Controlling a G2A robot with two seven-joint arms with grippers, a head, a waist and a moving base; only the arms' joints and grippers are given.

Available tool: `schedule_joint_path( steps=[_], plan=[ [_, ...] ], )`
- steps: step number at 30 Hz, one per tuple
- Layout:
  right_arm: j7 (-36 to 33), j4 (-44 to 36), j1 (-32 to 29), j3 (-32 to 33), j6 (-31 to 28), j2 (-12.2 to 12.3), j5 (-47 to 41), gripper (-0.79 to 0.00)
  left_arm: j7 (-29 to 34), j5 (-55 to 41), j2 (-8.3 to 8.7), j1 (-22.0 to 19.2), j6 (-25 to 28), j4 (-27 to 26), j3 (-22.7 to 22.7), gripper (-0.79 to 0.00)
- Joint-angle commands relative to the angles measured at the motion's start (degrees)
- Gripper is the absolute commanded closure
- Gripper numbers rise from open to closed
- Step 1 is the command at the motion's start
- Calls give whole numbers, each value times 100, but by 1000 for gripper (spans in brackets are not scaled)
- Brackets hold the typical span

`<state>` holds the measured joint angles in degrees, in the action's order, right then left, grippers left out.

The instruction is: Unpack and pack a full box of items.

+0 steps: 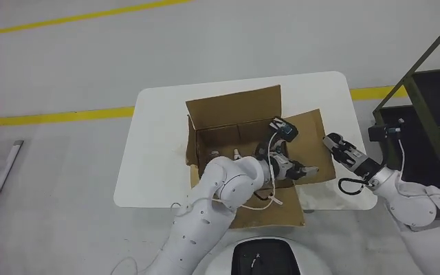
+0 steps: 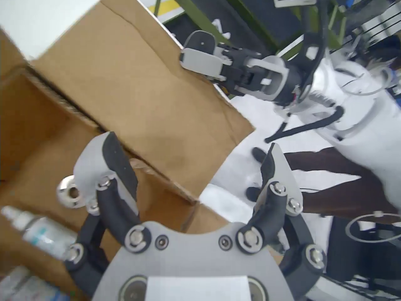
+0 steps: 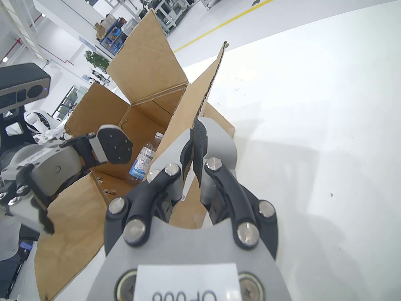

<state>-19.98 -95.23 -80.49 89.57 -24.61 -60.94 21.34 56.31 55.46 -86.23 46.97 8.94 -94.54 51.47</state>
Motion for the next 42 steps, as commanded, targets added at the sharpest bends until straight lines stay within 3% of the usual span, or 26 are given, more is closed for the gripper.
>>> schedule_joint_path(
  steps=[1,9,10,15,22,25,27,28,29,35,42],
  plan=[
    [23,-17,-16,1,-14,-2,1,0,228,1015,87,73,65,-300,79,-785],
    [64,-31,-28,-9,-43,-5,91,0,207,1102,105,151,-1,-392,142,-785],
    [105,-23,-34,2,-9,-7,93,-22,207,1102,105,151,-1,-392,142,-785],
    [150,-72,-74,7,-33,-11,87,-305,207,1102,105,151,-1,-392,142,-785],
    [140,-28,-19,-70,-44,-24,64,-342,207,1102,105,151,-1,-392,142,-785],
    [115,-5,7,-113,-95,-29,31,-265,207,1102,105,151,-1,-392,142,-785],
    [99,11,19,-131,-131,-30,34,-157,152,1113,110,195,-9,-364,151,-785],
    [92,18,24,-139,-148,-31,36,-31,72,1173,124,248,21,-320,179,-785],
    [96,41,20,-136,-105,-31,57,0,87,1195,140,307,-21,-215,254,-785],
    [95,28,10,-146,-136,-34,73,0,579,1512,224,450,-529,-110,702,-785],
    [104,45,8,-188,-175,-40,99,0,1210,2020,260,569,-1038,-269,798,-785]
  ],
)
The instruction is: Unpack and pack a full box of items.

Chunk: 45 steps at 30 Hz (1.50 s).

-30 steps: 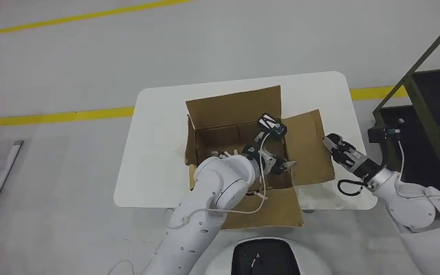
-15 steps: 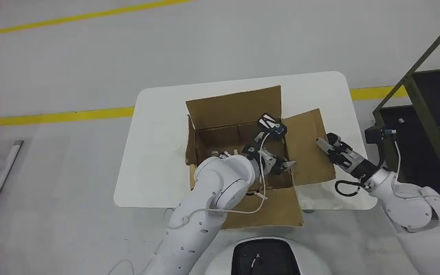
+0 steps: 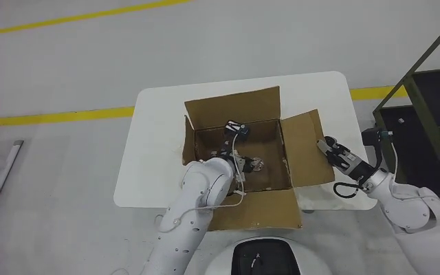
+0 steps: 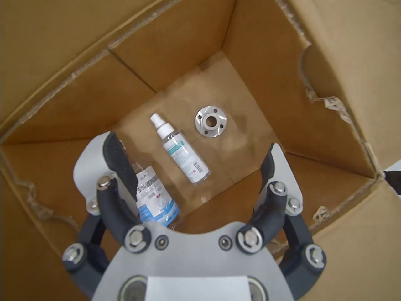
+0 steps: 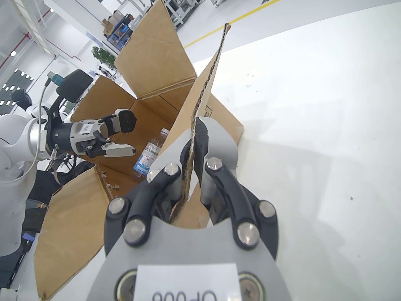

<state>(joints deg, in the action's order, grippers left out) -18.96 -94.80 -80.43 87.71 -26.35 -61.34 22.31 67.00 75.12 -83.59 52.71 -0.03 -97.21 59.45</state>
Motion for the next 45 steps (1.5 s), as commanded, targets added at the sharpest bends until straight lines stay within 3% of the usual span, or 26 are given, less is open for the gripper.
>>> schedule_joint_path(
  steps=[1,6,12,15,35,45],
  plan=[
    [8,2,5,-5,-5,-2,-3,0,418,340,1,-53,-249,66,-39,-785],
    [19,-26,16,3,-4,-3,6,0,1456,1548,-61,-333,-854,247,-429,-785],
    [38,-38,9,-2,-5,-6,30,0,2042,1335,-221,-535,-1530,598,-561,-785],
    [59,-55,-3,-7,-4,-9,34,0,2040,880,-291,-585,-1685,844,-437,-785],
    [86,-272,-85,4,-25,0,502,0,1990,888,-289,-567,-1681,855,-430,-785],
    [209,-327,-204,191,-112,9,347,0,1874,1720,-296,-470,-1851,994,-162,-785]
  ],
)
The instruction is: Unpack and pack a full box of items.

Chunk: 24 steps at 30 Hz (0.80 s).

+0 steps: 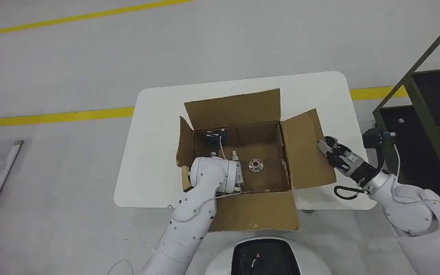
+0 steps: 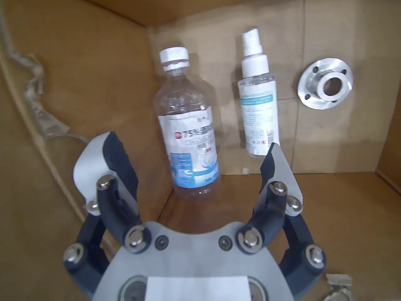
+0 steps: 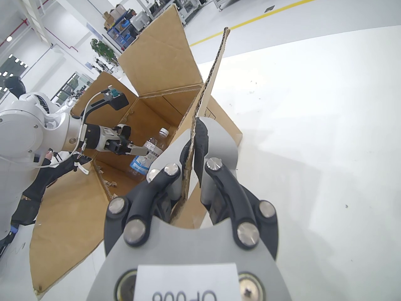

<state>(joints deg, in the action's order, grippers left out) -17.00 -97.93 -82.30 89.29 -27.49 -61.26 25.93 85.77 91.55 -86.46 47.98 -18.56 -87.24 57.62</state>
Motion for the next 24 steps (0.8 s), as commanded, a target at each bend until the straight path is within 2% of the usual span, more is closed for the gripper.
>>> schedule_joint_path(
  steps=[1,11,24],
  plan=[
    [35,-37,-40,70,3,4,-26,0,15,161,-19,2,20,-9,19,-785],
    [58,-94,-196,324,13,23,-89,0,69,247,-188,44,74,17,-14,-785],
    [21,-66,-227,292,16,17,-94,0,49,604,-461,-124,54,692,-205,-785]
  ],
)
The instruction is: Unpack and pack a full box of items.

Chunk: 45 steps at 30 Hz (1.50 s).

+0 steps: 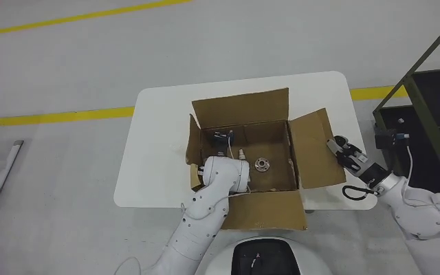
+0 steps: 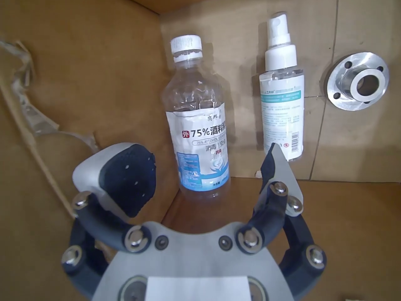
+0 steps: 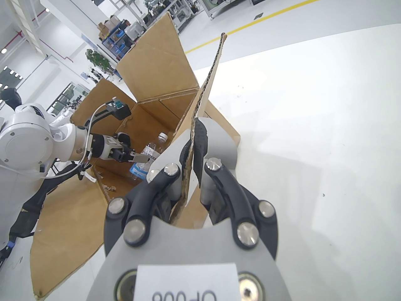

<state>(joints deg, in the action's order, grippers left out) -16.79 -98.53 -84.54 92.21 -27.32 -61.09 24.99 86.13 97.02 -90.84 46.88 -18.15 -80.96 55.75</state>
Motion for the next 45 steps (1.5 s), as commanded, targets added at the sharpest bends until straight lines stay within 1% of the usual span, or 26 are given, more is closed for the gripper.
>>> schedule_joint_path(
  steps=[1,10,23,24,25,26,27,28,29,30,31,32,33,34,35,45],
  plan=[
    [2,-12,-7,-3,3,-1,3,0,18,96,-44,-23,18,110,-25,-785],
    [-10,-31,7,-26,16,-6,16,0,-57,332,-222,-75,-58,522,120,-785],
    [-43,82,115,-62,-10,-11,3,0,-102,658,-447,-186,-102,959,71,-785],
    [-45,91,123,-63,-13,-11,2,0,-108,673,-462,-193,-108,994,67,-754],
    [-48,98,131,-64,-14,-11,1,0,-102,682,-477,-199,-103,1035,62,-705],
    [-51,105,139,-64,-16,-11,-1,0,-104,691,-491,-209,-104,1063,63,-637],
    [-54,112,145,-65,-18,-11,-3,0,-105,714,-504,-216,-105,1092,58,-616],
    [-66,121,153,-70,-23,-11,-10,0,-103,722,-517,-221,-103,1112,58,-563],
    [-75,129,161,-71,-28,-11,-15,0,-101,733,-529,-225,-102,1131,65,-560],
    [-80,136,169,-71,-31,-11,-18,0,-104,750,-540,-227,-104,1152,69,-570],
    [-84,142,176,-72,-32,-11,-20,0,-114,772,-549,-225,-114,1187,80,-631],
    [-86,147,183,-74,-32,-11,-22,0,-128,791,-557,-226,-124,1224,89,-656],
    [-83,149,191,-74,-34,-11,-15,0,-138,808,-566,-227,-126,1262,95,-739],
    [-81,153,196,-77,-34,-12,-12,0,-155,826,-575,-229,-140,1291,102,-776],
    [-80,157,200,-79,-35,-12,-11,0,-168,830,-584,-228,-145,1317,109,-785],
    [-85,195,228,-98,-38,-15,-17,0,-278,830,-667,-245,-135,1566,222,-785]
  ],
)
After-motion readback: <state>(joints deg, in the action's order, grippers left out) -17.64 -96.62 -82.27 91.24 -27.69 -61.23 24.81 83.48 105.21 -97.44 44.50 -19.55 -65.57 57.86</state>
